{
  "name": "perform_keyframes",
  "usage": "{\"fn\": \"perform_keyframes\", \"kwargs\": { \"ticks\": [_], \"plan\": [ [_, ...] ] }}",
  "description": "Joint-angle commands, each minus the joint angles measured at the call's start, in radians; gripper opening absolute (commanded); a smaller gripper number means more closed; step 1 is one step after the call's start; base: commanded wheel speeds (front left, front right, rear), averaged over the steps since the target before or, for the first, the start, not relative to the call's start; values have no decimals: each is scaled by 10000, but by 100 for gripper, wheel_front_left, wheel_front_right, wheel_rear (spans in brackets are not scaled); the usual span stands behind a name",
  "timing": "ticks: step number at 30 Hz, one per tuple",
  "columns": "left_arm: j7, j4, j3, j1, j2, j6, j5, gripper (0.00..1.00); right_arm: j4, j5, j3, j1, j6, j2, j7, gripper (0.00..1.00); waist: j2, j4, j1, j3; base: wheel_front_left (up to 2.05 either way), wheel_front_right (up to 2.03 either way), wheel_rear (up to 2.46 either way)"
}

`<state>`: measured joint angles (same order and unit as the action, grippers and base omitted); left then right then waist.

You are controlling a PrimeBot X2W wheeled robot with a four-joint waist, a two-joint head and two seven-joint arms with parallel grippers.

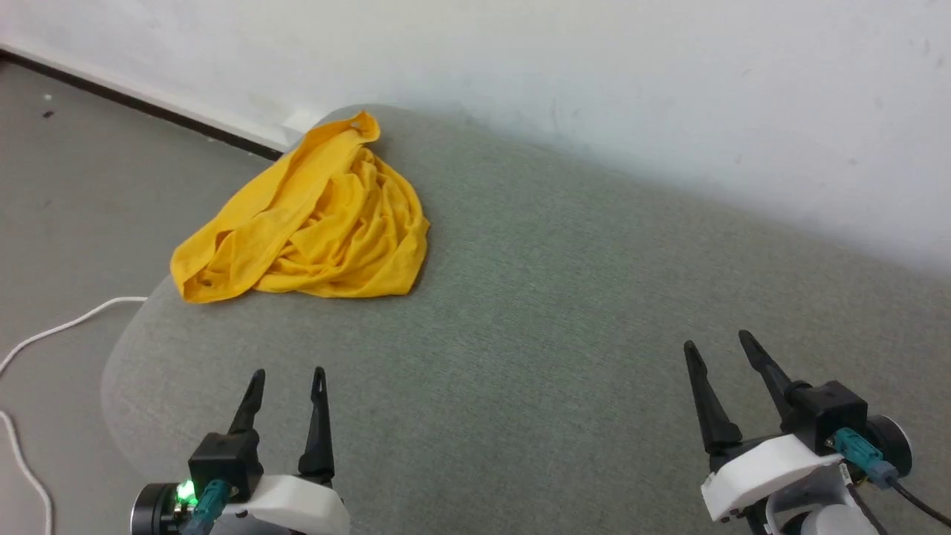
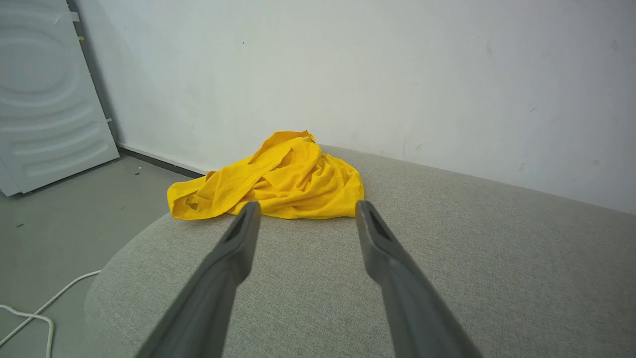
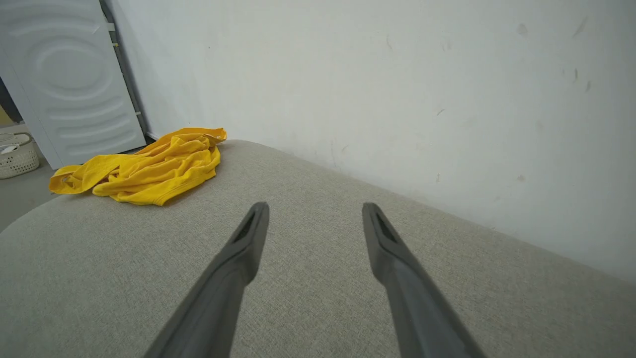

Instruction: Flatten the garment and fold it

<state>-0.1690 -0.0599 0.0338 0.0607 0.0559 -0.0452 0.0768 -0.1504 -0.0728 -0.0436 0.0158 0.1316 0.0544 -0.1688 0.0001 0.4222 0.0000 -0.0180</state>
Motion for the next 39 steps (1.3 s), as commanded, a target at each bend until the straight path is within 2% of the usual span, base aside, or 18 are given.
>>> {"fn": "perform_keyframes", "kwargs": {
  "ticks": [1, 39],
  "plan": [
    [-95, -71, -9, 164, -27, 56, 36, 100, -64, -73, -50, 60, -6, -25, -97, 100, -1, 264, 0, -118, 0, 0, 0],
    [-889, -416, 119, 388, -55, -251, 595, 100, -661, -189, -196, 415, -9, -41, -891, 100, -1, 2036, 0, -54, 0, 0, 0]
  ]
}}
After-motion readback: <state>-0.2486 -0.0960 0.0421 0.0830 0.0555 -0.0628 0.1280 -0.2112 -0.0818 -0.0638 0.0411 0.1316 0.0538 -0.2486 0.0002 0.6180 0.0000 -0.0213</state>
